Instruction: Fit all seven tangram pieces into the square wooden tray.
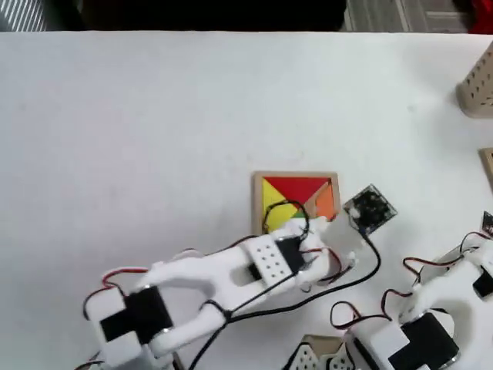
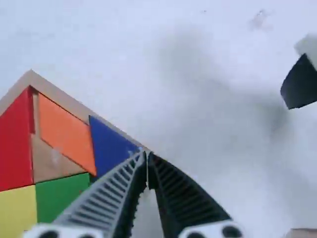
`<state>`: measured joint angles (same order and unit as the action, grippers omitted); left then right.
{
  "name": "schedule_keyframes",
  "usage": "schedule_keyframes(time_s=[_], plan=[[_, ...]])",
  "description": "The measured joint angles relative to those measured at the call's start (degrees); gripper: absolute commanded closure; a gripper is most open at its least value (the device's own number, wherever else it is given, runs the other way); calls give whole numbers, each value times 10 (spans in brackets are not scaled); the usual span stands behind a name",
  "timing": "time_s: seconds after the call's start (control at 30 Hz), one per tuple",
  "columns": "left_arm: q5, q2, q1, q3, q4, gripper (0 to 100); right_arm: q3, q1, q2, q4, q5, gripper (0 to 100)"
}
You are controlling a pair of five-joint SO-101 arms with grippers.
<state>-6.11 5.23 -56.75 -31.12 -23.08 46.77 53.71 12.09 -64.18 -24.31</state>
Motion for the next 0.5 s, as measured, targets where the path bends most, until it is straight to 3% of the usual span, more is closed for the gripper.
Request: schedule_keyframes(time_s=[0.23, 0.5], plan=[[0, 58, -39, 62, 25, 969, 0, 0, 0, 0, 0, 975], [0, 134, -28, 87, 58, 969, 0, 0, 0, 0, -2, 975]])
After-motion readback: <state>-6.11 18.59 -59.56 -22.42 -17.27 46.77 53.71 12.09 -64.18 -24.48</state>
